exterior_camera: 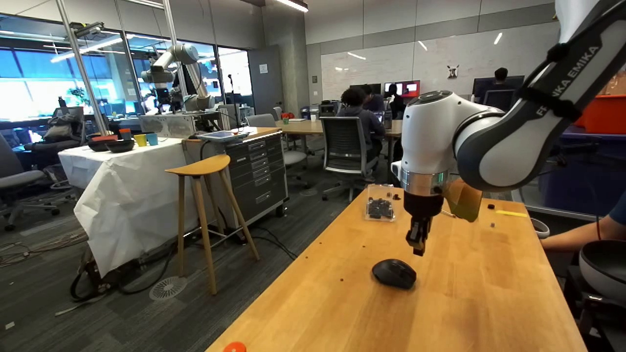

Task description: Press the click button on the mouse that is on the table

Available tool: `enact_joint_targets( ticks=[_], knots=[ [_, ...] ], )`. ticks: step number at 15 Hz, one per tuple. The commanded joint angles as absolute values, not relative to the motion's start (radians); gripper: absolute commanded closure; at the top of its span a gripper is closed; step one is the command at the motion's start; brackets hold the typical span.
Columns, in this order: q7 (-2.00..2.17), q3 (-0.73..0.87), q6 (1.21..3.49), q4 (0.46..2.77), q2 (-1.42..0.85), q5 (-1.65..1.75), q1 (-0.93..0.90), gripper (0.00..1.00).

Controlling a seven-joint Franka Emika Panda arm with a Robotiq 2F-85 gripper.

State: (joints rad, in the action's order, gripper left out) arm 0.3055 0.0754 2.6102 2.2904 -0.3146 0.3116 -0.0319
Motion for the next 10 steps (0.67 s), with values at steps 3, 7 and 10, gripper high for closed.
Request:
enact_joint_targets(
  ticks=[3,7,10],
  knots=[
    [0.372,0.142,2.679,2.222,-0.419,0.332,-0.092,0.9],
    [0.388,0.176,2.704,2.202,-0.467,0.333,-0.132,0.9],
    [0.391,0.192,2.71,2.198,-0.484,0.323,-0.153,0.9]
  ],
)
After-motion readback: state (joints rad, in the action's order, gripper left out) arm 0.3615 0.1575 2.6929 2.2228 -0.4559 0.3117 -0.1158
